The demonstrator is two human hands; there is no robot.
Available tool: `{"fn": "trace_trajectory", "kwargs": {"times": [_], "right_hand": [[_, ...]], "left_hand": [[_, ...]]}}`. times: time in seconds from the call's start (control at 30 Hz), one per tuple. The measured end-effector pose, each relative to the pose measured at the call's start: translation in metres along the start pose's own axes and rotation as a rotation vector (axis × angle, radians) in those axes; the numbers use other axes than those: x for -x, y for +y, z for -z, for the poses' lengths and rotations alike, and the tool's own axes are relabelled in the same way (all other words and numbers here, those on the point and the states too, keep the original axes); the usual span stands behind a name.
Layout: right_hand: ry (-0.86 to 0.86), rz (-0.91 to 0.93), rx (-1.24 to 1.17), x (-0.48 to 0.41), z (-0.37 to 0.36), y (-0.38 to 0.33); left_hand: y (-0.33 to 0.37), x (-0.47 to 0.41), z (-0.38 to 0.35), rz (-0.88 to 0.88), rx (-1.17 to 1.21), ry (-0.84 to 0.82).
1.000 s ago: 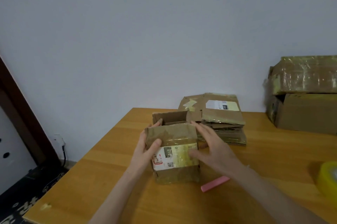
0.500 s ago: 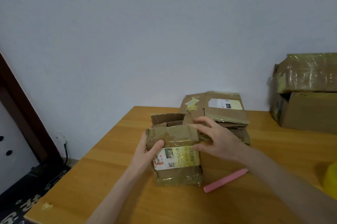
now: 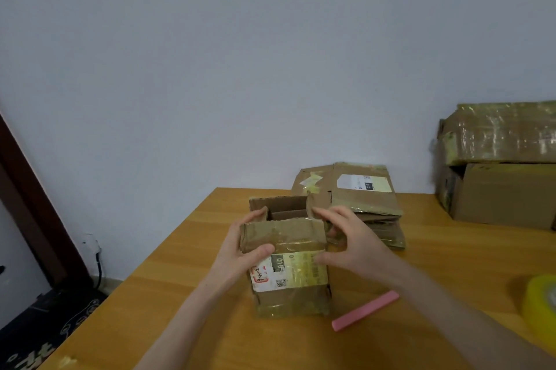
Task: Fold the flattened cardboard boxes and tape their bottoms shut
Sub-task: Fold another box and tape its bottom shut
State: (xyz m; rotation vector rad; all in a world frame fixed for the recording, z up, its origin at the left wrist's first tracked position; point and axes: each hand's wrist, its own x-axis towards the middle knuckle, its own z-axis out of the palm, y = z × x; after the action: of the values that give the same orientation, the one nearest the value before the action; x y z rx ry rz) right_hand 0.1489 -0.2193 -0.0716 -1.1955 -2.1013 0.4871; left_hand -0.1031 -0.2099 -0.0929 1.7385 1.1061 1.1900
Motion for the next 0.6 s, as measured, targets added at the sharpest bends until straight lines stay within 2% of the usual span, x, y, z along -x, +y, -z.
{"fn": "trace_trajectory", "kwargs": {"times": [0.13, 0.3, 0.47, 0.6], "right_hand": [[-0.048, 0.043, 0.075, 0.003, 0.004, 0.005], [-0.010, -0.009, -0.060, 0.000, 0.003, 0.009], [-0.014, -0.058, -0.165, -0.013, 0.002, 0.000], [0.066, -0.202, -0.298, -0.017, -0.011, -0.001]], "left_hand": [[0.002, -0.010, 0.009, 0.102, -0.101, -0.084], [0.003, -0.008, 0.009, 0.105, -0.034, -0.108], [0.010, 0.001, -0.001, 0.058, 0.135, 0.089], [0.008, 0.000, -0.001, 0.071, -0.001, 0.176]]}}
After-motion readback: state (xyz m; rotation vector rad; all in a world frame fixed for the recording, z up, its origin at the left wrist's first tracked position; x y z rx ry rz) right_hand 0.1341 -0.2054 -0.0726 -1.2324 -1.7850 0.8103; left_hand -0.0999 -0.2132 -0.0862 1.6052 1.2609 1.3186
